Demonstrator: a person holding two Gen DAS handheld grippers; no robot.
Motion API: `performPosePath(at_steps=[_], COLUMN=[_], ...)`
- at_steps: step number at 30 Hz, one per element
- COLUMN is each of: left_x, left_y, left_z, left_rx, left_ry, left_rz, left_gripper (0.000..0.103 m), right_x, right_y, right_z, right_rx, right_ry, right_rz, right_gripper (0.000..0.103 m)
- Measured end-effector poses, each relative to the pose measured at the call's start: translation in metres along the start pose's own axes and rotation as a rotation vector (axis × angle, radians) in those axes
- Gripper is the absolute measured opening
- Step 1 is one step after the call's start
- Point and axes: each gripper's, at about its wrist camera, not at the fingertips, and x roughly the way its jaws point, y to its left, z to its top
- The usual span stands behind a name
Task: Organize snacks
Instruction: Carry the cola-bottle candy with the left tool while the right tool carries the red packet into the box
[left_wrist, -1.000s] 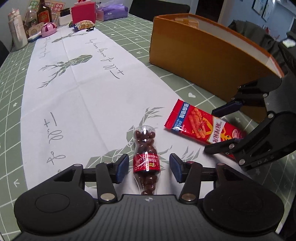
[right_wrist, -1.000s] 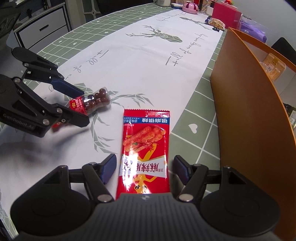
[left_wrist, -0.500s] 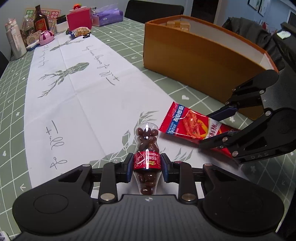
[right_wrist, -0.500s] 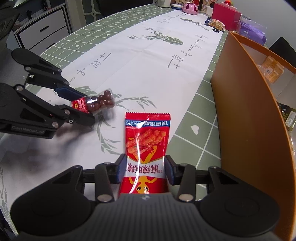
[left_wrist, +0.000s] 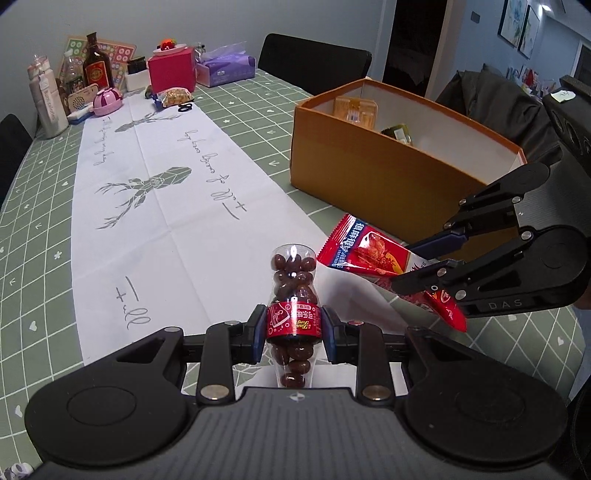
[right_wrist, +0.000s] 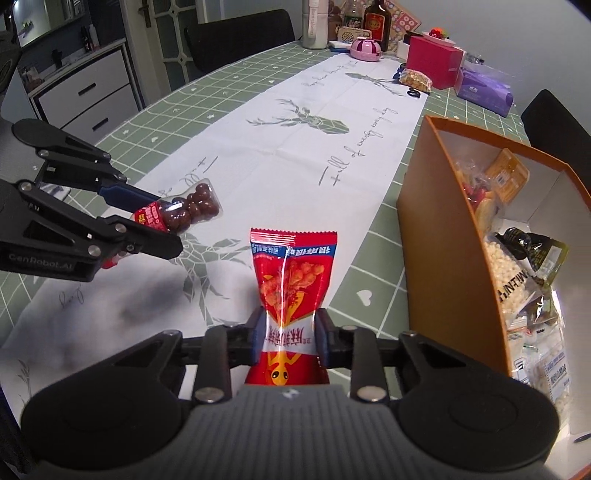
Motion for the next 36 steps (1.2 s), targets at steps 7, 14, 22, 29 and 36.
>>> performPosePath(at_steps=[7, 14, 22, 29, 36], left_x=[-0.008, -0.027, -0.025, -0.007, 0.017], left_y=[-0.008, -0.021, -0.053, -0.090, -0.128], left_z=[0.010, 0.039, 0.085, 0.114, 0.136], left_rx=[0.010, 0.019, 0.070, 0.108, 0.127], left_ry=[-0.024, -0.082, -0.137, -0.156, -0.164], left_rz=[-0.004, -0.005, -0.017, -0.063, -0.117], left_gripper=[0.034, 0.034, 0.034, 0.034, 0.034], right_x=[-0.022, -0.056, -0.111, -0.148, -0.163], right_y=[-0.010, -0.020, -0.065, -0.106, -0.147], right_z=[0.006, 0.020, 0.029, 0.014, -0.008], right_rx=[0.043, 0.071, 0.156, 0.240, 0.333], right_ry=[-0.063, -0.162, -0.293, -0.357, -0.377], right_rz=[0.014, 0.012, -0.053, -0.118, -0.182], right_gripper=[0.023, 0.023, 0.023, 0.023, 0.023])
